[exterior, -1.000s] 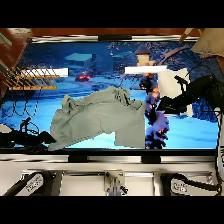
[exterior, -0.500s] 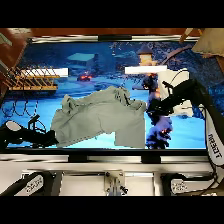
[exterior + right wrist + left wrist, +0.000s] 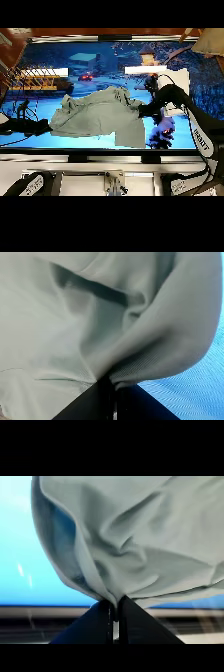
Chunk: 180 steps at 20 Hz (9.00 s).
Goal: Fold the shirts.
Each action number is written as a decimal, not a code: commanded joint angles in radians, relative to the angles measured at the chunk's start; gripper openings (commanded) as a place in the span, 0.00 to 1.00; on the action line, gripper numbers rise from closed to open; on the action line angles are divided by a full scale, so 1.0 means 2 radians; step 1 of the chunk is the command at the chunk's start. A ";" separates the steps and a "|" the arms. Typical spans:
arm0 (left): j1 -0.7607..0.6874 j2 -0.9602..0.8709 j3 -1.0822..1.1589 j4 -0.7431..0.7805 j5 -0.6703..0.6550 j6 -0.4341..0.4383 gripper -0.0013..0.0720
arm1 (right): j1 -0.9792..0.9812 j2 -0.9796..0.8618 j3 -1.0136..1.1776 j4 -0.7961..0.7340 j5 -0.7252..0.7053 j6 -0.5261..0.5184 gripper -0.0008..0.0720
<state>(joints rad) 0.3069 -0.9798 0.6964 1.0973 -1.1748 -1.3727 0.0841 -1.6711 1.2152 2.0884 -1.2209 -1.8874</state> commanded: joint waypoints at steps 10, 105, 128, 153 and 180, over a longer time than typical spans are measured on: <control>-0.027 0.193 0.540 -0.048 0.182 0.004 0.07 | 0.009 0.399 0.260 0.005 0.251 -0.018 0.12; 0.025 -0.057 -0.064 -0.094 0.005 0.054 0.07 | -0.093 -0.043 0.061 -0.047 -0.062 0.102 0.68; 0.015 0.220 0.550 -0.048 0.038 0.053 0.07 | -0.038 0.462 0.338 -0.081 0.128 0.003 0.12; -0.047 -0.187 0.249 0.001 0.209 0.071 0.07 | -0.006 -0.035 0.197 -0.080 0.354 0.093 0.12; -0.093 -0.333 0.354 0.076 -0.021 0.078 0.07 | -0.035 -0.050 0.196 -0.138 0.004 0.142 0.12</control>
<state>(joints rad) 0.1120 -1.6367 1.3964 1.2198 -1.0462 -1.2175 0.0109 -1.7565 1.6081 1.8149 -1.0447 -1.6306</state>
